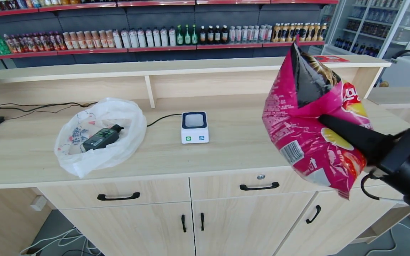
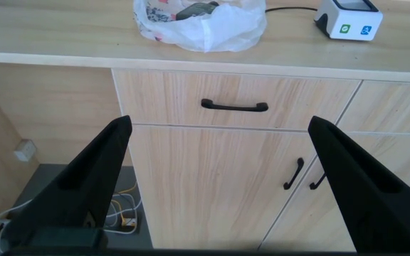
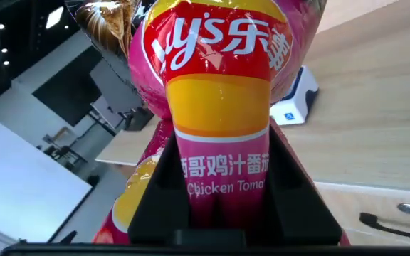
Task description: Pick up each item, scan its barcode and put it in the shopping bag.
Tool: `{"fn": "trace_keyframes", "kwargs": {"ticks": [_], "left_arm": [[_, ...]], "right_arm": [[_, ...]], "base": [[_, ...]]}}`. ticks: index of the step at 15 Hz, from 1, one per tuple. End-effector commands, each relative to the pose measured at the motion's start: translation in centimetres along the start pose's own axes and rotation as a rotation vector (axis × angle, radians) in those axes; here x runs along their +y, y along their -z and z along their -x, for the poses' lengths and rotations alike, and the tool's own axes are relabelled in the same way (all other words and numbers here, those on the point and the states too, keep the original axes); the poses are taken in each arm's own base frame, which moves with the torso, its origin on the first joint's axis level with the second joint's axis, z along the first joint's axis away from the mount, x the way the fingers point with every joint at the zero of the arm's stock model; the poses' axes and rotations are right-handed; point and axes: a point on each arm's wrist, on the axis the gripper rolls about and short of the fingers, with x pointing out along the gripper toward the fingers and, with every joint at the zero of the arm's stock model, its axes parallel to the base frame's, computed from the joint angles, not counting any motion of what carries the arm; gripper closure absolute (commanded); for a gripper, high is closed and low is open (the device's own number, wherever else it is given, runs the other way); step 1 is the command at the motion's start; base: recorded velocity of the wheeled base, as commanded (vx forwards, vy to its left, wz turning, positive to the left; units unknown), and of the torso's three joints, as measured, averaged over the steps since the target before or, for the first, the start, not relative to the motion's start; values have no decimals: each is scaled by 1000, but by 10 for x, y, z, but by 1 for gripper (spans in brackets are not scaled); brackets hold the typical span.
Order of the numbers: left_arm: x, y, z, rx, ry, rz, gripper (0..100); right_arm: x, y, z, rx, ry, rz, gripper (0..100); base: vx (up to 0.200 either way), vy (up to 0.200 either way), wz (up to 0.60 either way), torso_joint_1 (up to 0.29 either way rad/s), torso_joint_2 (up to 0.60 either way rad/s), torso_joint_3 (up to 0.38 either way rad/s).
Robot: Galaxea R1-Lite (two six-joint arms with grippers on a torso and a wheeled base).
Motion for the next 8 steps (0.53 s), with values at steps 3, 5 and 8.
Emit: {"fn": "trace_keyframes", "kwargs": {"ticks": [3,5,8], "left_arm": [[0,0,0,-1,-1,0,0],[0,0,0,-1,-1,0,0],[0,0,0,-1,-1,0,0]], "right_arm": [[-3,27,13,42,-44,-205,100],[-4,30,16,52,-40,-264,100],[11,29,28,50,-135,-466,100]], "base": [[0,0,0,0,0,0],[0,0,0,0,0,0],[0,0,0,0,0,0]]}}
